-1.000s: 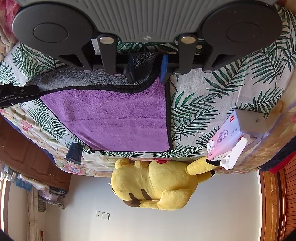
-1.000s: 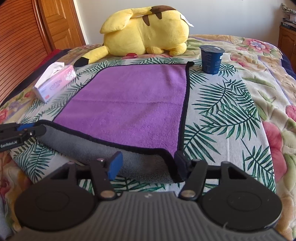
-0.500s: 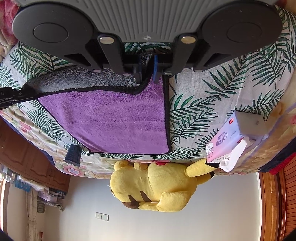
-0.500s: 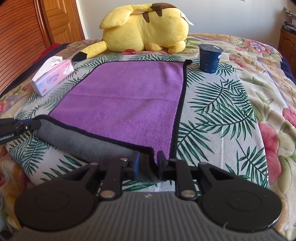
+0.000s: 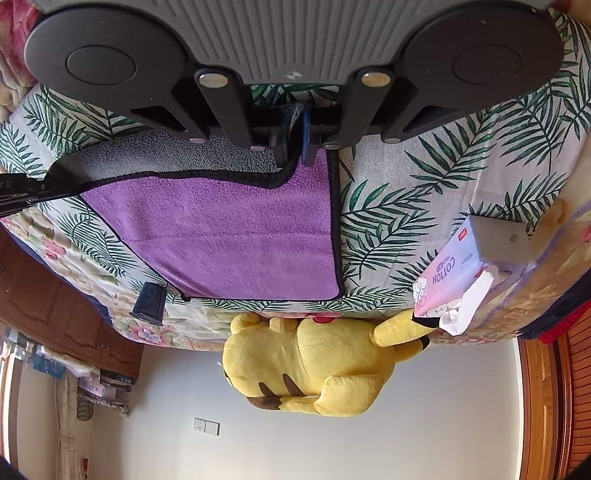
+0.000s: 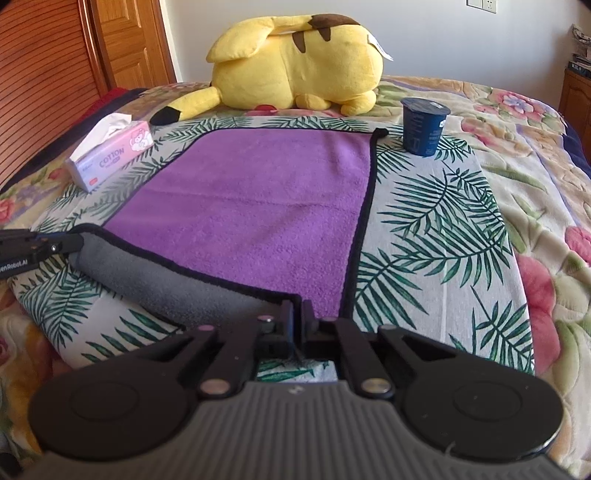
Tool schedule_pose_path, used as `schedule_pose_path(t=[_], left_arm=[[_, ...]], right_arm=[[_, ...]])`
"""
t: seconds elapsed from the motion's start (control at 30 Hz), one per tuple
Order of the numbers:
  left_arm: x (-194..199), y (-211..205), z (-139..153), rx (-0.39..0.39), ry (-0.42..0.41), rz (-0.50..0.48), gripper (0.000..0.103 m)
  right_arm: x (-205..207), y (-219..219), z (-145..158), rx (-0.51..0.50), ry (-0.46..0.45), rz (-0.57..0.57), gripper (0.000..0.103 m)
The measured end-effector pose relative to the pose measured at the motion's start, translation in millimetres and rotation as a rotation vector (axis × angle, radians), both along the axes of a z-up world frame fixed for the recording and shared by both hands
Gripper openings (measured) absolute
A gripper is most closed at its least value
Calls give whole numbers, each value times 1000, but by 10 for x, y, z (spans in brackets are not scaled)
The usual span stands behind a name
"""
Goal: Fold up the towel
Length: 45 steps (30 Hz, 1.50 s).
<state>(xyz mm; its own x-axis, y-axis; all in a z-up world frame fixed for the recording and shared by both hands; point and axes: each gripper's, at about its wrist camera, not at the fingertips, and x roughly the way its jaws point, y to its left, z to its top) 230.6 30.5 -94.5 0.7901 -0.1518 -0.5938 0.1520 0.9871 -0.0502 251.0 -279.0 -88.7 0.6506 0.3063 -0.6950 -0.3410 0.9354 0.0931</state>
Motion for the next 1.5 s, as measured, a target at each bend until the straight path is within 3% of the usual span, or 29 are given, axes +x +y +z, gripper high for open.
schedule_pose_path(t=[0.7,1.23,1.5], left_arm=[[-24,-6,80,-18,-30,7,0],[-13,-7,347,-24,-102,-4,0],[124,4,295,-11,-95,-9,0]], right_arm=[[-26,-48,156,52,-108,-2,4],[-7,-110,381,104,-238,-6,4],[93,-49,258,68,-232,14,4]])
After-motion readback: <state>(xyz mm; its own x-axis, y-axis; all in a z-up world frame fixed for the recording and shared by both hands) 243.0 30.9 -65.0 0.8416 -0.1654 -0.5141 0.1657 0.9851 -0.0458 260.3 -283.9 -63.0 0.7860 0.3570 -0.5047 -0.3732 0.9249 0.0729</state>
